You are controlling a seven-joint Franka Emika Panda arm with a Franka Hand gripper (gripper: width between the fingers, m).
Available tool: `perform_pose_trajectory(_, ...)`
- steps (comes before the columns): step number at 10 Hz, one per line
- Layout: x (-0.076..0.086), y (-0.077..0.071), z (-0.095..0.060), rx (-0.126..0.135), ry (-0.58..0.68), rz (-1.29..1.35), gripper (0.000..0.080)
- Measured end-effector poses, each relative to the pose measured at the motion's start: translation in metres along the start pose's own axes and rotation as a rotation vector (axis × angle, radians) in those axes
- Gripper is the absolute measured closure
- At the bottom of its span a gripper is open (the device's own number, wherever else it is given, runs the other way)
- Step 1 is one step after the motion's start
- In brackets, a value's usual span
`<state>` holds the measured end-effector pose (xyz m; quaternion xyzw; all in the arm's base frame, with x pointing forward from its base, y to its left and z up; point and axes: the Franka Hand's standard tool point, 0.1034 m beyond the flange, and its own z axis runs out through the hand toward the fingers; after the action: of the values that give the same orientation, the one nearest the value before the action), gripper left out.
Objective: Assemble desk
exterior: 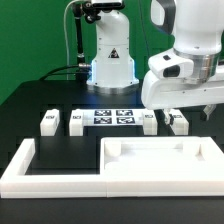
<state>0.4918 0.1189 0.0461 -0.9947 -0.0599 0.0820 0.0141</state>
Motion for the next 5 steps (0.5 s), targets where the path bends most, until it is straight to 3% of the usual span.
perform_pose_trajectory(1,-0.007,0.001,0.007,0.001,-0.042,-0.017,0.0151)
perform_pose_trajectory(2,-0.016,-0.001,0.002,-0.002,-0.185,-0.030,0.0151)
perform_pose_trajectory(4,-0.007,-0.006,-0.011,0.005,-0.325,-0.017,0.0151)
perform_pose_trajectory(5,-0.004,-0.010,-0.009,0.005,-0.343,-0.022,0.0151)
